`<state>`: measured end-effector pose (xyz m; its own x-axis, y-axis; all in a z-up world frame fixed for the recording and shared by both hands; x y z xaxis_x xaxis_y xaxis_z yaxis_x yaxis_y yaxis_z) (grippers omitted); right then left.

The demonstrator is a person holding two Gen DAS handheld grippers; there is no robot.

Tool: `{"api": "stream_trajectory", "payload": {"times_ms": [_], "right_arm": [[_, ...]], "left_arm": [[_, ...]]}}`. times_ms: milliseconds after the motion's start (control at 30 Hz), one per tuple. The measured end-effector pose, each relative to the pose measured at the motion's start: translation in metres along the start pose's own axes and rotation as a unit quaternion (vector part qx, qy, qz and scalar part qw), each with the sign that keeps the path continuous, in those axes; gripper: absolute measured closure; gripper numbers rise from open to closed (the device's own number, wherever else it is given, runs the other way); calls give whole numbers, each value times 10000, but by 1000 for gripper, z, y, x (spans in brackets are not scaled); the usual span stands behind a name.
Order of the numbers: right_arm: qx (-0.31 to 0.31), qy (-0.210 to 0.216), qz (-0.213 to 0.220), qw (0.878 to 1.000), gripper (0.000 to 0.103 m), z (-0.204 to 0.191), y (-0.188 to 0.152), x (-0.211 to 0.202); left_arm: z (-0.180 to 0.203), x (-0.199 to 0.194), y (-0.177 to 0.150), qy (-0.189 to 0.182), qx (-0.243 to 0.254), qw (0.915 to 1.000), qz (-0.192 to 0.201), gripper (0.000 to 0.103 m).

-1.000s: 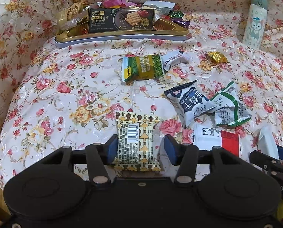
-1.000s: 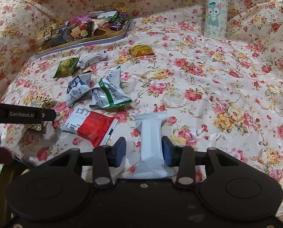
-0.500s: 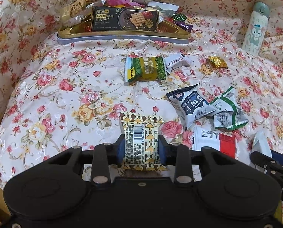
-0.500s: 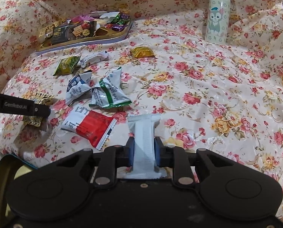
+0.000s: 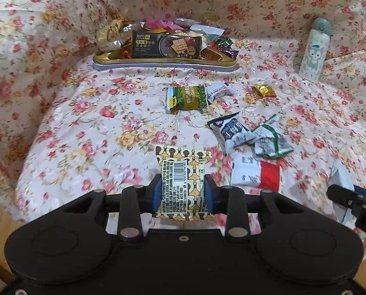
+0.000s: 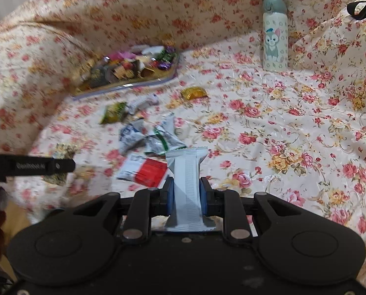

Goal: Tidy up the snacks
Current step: 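Carry the striped snack and white bar over the gold tray with both tools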

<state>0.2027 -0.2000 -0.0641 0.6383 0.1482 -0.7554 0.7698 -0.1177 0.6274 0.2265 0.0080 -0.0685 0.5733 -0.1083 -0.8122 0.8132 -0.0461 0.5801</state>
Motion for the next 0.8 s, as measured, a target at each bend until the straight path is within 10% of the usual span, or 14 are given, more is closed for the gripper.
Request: {"api": "stream_trajectory", "payload": {"times_ms": [800], "right_arm": [[285, 347, -198, 9988, 80, -11, -96, -93]], "left_arm": [[8, -73, -102, -39, -414, 9989, -200, 60]]}}
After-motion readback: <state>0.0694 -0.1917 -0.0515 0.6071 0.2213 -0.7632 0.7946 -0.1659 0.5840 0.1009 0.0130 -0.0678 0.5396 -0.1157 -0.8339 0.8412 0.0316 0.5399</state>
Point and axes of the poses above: each gripper's, at about its wrist camera, not at the fingertips, and x roughly the way its jaws point, z to its right, y to its top, the point moved 7 cm from there along x, roughly the way its jaws point, and after that the axes turned 2 degrees about y, right-handed, at the moved point
